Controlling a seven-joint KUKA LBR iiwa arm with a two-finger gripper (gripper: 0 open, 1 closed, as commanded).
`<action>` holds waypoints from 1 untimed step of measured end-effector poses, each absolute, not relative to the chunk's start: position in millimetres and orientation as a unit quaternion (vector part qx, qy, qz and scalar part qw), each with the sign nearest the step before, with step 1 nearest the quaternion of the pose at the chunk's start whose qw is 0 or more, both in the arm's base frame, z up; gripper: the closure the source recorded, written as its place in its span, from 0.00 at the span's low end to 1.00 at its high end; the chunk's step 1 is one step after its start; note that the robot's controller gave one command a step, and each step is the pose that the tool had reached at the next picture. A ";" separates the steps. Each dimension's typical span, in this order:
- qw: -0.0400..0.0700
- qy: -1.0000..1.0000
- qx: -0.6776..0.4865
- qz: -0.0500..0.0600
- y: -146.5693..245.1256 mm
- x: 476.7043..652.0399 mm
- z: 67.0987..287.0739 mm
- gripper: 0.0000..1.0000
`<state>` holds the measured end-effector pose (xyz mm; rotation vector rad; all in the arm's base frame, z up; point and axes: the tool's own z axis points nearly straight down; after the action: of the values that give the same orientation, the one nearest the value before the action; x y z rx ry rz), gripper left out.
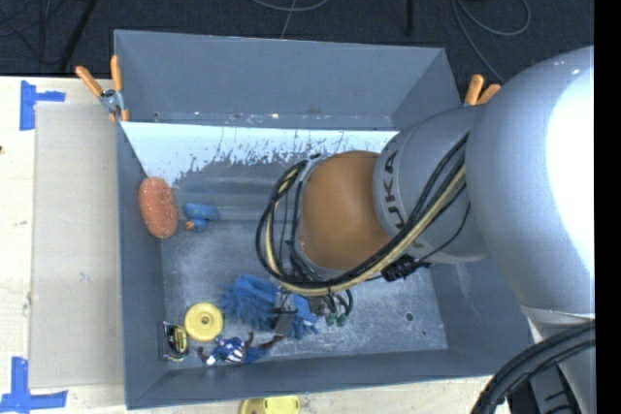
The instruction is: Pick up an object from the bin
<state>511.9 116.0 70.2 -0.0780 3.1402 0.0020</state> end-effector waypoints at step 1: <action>0.000 1.000 -0.024 0.001 115.9 511.9 70.2 1.00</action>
Offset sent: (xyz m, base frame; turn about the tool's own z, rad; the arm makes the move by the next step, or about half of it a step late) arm 0.0000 0.0000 0.0000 0.0000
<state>511.9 115.9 70.2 -0.0762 3.1403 0.0023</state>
